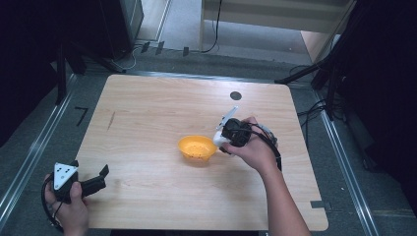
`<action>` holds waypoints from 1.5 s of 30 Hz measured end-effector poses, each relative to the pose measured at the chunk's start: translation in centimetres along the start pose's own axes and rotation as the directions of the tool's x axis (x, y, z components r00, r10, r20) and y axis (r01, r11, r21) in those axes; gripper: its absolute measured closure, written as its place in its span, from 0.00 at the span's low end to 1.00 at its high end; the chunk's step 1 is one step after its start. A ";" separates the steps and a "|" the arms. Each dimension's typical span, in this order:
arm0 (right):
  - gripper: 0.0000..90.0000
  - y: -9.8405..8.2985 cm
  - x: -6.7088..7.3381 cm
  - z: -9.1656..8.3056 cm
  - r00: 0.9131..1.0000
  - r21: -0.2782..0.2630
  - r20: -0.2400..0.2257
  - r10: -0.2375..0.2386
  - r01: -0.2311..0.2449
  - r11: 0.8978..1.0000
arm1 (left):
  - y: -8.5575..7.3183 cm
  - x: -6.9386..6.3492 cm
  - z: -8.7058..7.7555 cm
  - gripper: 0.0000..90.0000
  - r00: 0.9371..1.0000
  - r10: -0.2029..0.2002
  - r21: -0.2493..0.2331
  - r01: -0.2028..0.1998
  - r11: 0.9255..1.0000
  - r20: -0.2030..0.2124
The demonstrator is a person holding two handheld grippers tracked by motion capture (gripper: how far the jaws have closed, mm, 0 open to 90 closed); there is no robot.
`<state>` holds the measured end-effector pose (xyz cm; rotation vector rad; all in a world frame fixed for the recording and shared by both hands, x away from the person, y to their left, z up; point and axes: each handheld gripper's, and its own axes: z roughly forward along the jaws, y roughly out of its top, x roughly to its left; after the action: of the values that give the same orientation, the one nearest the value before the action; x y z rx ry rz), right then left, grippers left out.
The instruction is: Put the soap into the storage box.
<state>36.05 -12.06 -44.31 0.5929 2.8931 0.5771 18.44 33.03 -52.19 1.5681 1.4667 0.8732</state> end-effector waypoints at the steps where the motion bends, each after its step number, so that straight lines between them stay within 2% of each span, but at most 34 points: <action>1: 0.57 0.0 0.0 0.0 1.000 0.000 0.000 0.000 0.000 1.000 | 0.0 0.0 0.0 0.00 1.000 0.000 0.000 0.000 1.000 0.000; 10: 0.57 1.5 0.3 0.0 0.999 0.000 -0.008 -0.036 0.036 0.999 | 0.0 0.0 0.0 0.00 1.000 -0.003 -0.003 0.003 1.000 0.000; 12: 0.57 1.7 0.4 0.1 0.999 0.007 -0.011 -0.034 0.034 0.999 | 0.0 0.0 0.0 0.00 1.000 -0.003 -0.003 0.003 1.000 0.000; 16: 0.57 2.7 0.8 0.3 0.998 0.045 -0.015 -0.060 0.061 0.997 | 0.0 0.0 0.0 0.00 1.000 -0.003 -0.003 0.003 1.000 0.000; 22: 0.57 3.6 1.1 0.2 0.997 0.052 -0.024 -0.075 0.076 0.996 | 0.0 0.0 0.0 0.00 1.000 -0.005 -0.004 0.005 1.000 0.000; 35: 0.57 5.3 1.6 0.2 0.992 0.044 -0.028 -0.123 0.124 0.991 | 0.0 0.0 0.0 0.00 1.000 -0.006 -0.004 0.006 1.000 0.000; 44: 0.57 6.4 2.0 0.4 0.991 0.048 -0.035 -0.130 0.132 0.990 | 0.0 0.0 0.0 0.00 1.000 -0.007 -0.004 0.007 1.000 0.000; 45: 0.57 6.7 2.1 0.5 0.989 0.044 -0.038 -0.142 0.144 0.989 | 0.0 0.0 0.0 0.00 1.000 -0.006 -0.004 0.006 1.000 0.000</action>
<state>36.59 -5.36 -42.22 0.3799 2.9578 0.5057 18.45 33.07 -52.21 1.5594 1.4682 0.8724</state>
